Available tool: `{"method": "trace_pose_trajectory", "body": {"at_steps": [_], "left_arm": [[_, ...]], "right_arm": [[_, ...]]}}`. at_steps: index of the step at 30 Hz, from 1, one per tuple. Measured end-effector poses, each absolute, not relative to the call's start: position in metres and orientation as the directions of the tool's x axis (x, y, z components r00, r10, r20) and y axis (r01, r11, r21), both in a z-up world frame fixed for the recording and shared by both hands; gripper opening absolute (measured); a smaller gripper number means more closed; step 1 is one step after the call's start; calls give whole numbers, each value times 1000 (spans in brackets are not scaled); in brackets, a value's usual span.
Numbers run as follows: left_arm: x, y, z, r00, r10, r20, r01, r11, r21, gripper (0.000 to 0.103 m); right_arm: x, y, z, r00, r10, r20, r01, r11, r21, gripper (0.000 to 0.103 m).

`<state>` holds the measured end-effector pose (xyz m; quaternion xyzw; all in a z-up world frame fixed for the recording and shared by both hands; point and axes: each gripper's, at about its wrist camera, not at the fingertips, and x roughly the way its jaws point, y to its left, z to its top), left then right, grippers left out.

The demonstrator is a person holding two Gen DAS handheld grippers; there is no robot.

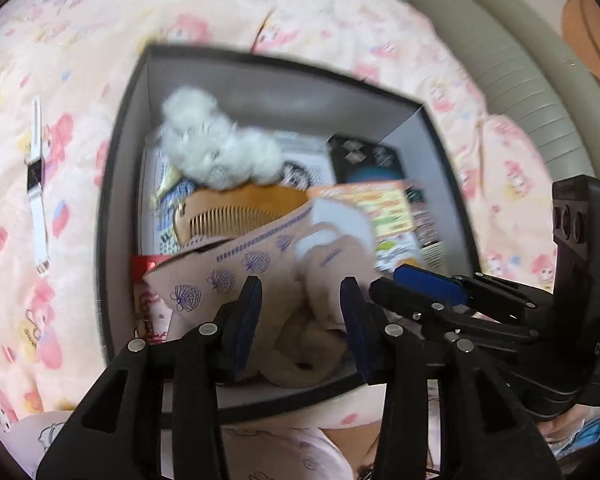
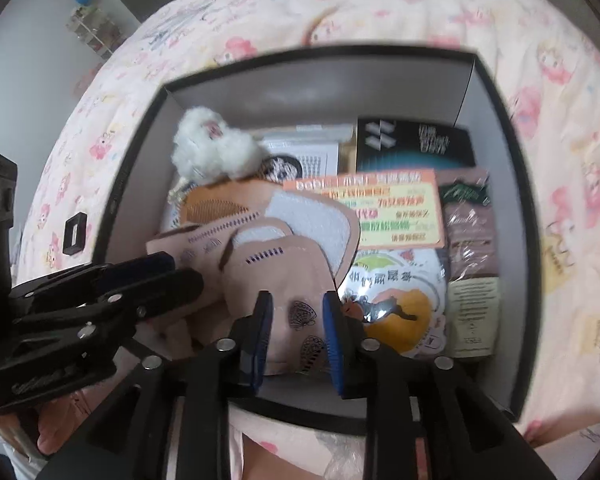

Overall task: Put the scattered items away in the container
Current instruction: 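Open the left gripper and withdraw it toward the black square frame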

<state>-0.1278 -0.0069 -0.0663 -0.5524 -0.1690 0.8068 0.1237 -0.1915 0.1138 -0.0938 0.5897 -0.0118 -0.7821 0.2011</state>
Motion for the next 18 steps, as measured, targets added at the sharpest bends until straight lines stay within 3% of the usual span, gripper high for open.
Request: {"method": "trace_pose_trajectory", "body": {"at_steps": [6, 18], "left_arm": [[-122, 10, -33, -441, 385, -811, -79, -917, -392, 43], [-70, 10, 16, -542, 375, -752, -133, -922, -364, 43]], "right_arm": [[-176, 114, -52, -345, -337, -876, 311, -922, 233, 41], [-123, 107, 6, -446, -346, -825, 349, -916, 196, 41]]}}
